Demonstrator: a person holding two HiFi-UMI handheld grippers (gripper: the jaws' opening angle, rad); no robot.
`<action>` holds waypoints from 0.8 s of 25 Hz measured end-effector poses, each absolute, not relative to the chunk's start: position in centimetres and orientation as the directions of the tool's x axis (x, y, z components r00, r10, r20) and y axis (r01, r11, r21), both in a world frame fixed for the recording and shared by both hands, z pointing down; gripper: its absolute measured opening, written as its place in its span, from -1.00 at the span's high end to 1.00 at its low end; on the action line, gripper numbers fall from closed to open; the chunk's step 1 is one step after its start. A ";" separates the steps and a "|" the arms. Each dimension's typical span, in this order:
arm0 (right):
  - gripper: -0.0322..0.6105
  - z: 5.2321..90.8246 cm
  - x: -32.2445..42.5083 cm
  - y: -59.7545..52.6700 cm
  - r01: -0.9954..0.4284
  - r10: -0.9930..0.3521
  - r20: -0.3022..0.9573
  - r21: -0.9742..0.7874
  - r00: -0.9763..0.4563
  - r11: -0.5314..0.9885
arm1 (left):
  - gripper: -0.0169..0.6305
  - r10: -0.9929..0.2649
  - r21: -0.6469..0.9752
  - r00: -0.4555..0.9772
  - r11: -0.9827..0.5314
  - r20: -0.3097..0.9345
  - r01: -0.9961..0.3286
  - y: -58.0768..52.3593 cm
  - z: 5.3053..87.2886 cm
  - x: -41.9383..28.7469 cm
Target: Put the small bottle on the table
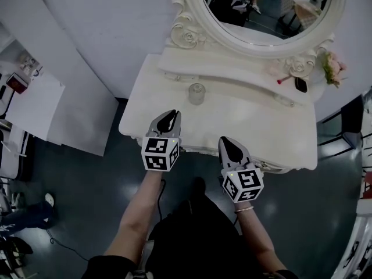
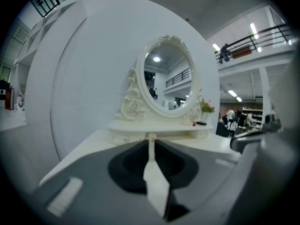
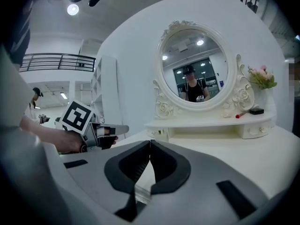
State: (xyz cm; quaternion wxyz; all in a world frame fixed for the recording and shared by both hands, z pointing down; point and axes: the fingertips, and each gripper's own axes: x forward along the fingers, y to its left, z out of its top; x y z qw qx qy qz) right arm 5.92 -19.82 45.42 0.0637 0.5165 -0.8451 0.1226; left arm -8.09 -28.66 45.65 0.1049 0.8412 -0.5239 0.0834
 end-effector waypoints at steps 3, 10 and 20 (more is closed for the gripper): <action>0.89 45.1 5.5 -19.3 -0.890 -0.860 0.228 -0.135 -0.456 0.435 | 0.85 -0.865 0.097 0.440 -0.430 0.240 -0.898 -27.3 45.1 -8.9; 0.89 44.2 4.4 -18.1 -0.892 -0.867 0.210 -0.121 -0.452 0.436 | 0.92 -0.859 0.112 0.452 -0.438 0.242 -0.892 -23.9 44.8 -10.6; 0.89 43.8 3.3 -16.7 -0.884 -0.862 0.196 -0.127 -0.467 0.450 | 0.92 -0.853 0.144 0.464 -0.442 0.238 -0.885 -20.8 44.6 -11.7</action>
